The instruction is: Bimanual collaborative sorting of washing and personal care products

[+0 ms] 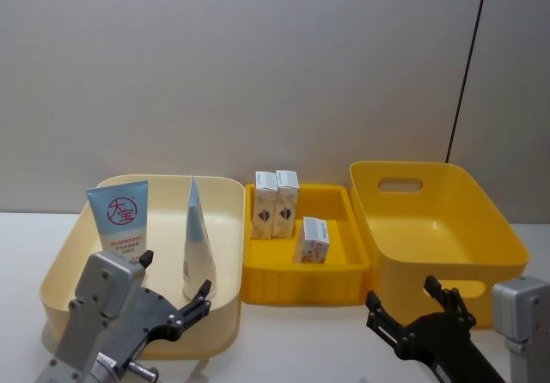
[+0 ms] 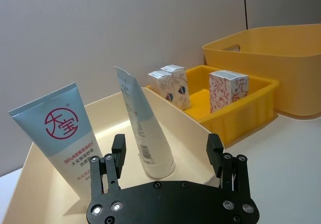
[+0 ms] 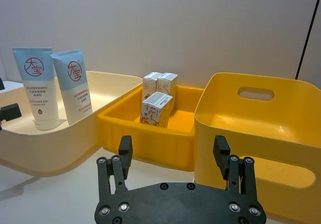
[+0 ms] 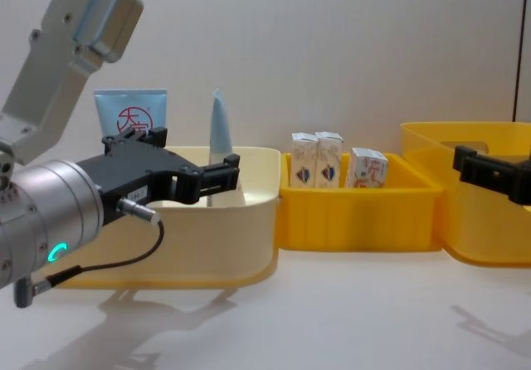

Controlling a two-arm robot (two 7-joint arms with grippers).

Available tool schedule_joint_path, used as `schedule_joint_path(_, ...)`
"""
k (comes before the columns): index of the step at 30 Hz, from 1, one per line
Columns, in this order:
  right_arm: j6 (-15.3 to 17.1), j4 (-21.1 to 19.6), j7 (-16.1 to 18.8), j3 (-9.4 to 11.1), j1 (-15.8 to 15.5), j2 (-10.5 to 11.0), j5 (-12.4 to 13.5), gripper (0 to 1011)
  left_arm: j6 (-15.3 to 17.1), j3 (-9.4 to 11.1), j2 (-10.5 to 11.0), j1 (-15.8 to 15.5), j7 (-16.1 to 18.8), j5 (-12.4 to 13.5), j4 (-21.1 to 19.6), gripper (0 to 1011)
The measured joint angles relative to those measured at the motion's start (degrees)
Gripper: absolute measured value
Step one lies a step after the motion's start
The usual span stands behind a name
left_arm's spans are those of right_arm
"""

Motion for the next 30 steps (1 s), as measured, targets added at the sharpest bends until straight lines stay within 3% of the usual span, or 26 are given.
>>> schedule_joint_path(30, 0.0, 0.0, 0.0, 0.0, 0.0, 0.0, 0.0, 1001, 0.0, 0.0, 0.0, 0.0, 0.0, 0.0, 0.0, 1002)
